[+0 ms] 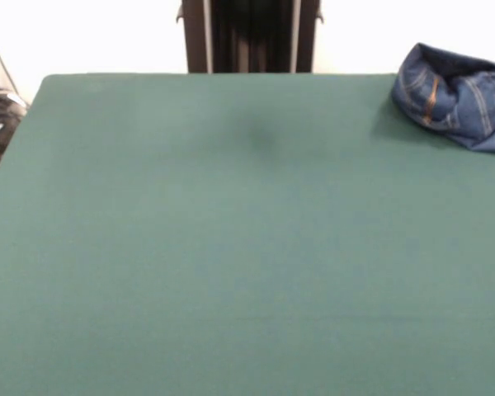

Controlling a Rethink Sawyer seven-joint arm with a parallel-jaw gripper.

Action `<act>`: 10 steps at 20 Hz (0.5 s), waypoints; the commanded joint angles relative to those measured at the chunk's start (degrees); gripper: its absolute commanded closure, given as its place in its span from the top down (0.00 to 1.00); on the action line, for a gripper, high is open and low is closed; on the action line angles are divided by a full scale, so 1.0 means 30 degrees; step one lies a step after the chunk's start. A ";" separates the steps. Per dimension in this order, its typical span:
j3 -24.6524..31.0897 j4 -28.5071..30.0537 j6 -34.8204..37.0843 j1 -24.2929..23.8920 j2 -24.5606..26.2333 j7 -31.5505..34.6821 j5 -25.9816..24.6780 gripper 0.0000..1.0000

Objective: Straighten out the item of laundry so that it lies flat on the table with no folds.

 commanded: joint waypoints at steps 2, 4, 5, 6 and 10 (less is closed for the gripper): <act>-0.1510 -0.2179 -0.3314 0.0742 -0.0257 -0.0926 -0.6006 1.00; -0.1499 -0.2568 -0.3485 0.0863 0.0108 -0.0498 -0.6236 1.00; -0.1257 -0.1899 -0.3195 0.0743 -0.0763 -0.0416 -0.5927 1.00; -0.1107 -0.1765 -0.3423 0.0687 -0.0801 -0.0403 -0.5789 1.00; -0.0146 -0.1175 -0.4899 0.0382 0.0005 -0.0504 -0.4486 1.00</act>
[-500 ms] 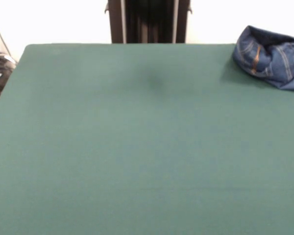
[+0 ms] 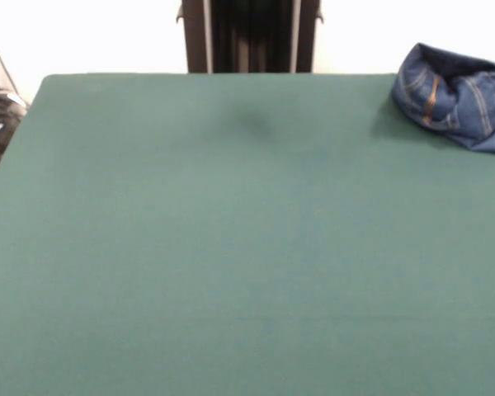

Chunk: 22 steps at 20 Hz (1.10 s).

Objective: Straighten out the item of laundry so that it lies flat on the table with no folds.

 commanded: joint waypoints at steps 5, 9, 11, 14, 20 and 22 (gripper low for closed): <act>0.3081 0.1020 -0.4883 0.0571 0.0352 -0.1380 0.4981 1.00; 0.4629 0.1897 -0.6359 0.0506 0.0407 -0.2280 0.7644 1.00; 0.4975 0.1863 -0.6785 0.0680 0.0535 -0.2009 0.8138 1.00; 0.5755 0.2015 -0.7608 0.0342 0.0848 -0.1825 0.8625 1.00; 0.8155 0.2326 -0.8887 0.0152 0.0602 -0.0614 1.0302 1.00; 0.9838 0.2562 -1.1980 -0.2238 0.3478 0.1443 0.6949 1.00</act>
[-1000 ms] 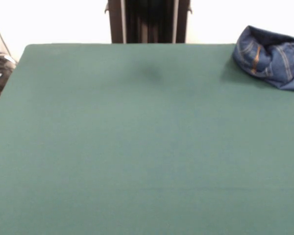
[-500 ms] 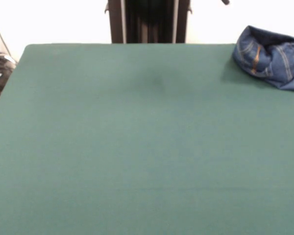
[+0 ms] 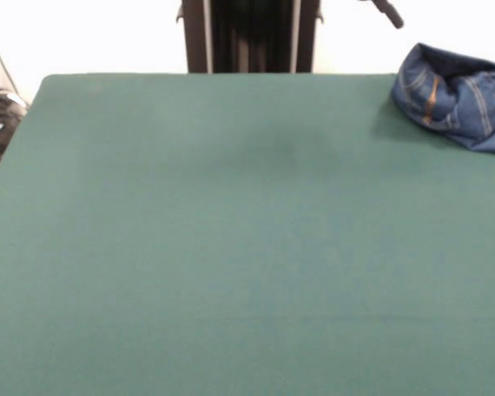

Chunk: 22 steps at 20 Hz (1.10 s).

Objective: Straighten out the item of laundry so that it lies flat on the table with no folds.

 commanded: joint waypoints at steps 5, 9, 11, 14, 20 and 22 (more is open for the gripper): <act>0.5776 0.1316 -0.7616 -0.2343 0.5906 0.6007 -0.4923 1.00; 0.5800 0.0798 -0.8317 -0.1433 0.6284 0.8217 -0.6009 1.00; 0.5525 0.0474 -0.8568 -0.1020 0.6512 0.8756 -0.6254 1.00; 0.5105 -0.0048 -0.9370 -0.0441 0.7346 0.9365 -0.6760 1.00; 0.5431 -0.0435 -1.0305 0.0370 0.7751 1.1834 -0.7405 1.00; 0.5620 -0.0479 -1.0270 0.0467 0.7599 1.2582 -0.7525 1.00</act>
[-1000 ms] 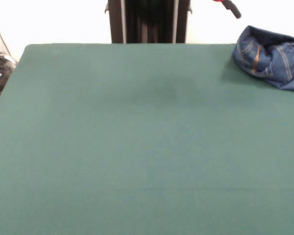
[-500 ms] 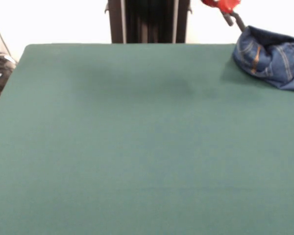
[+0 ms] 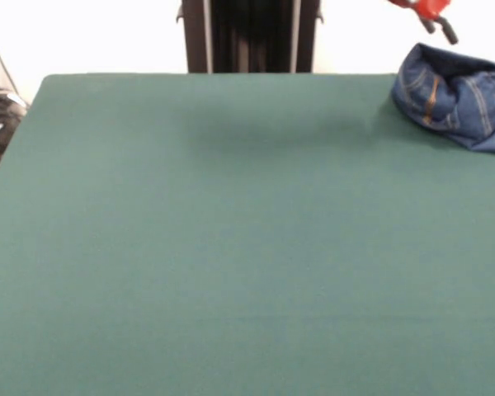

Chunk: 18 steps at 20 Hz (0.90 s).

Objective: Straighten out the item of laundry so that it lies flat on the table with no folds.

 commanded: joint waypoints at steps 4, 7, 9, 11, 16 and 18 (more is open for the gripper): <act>0.1881 -0.0893 -0.1693 0.1368 0.0094 0.8640 0.0057 1.00; 0.1607 -0.1257 -0.1350 0.1487 0.0156 0.8714 -0.0129 1.00; 0.1441 -0.1547 -0.1082 0.1614 0.0138 0.8768 -0.0140 1.00; 0.1153 -0.1929 -0.0593 0.1834 -0.0034 0.8726 0.0006 1.00; 0.0323 -0.2745 0.0314 0.2272 0.0013 0.8044 0.0282 1.00; 0.0045 -0.3024 0.0608 0.2265 0.0223 0.7546 0.0233 1.00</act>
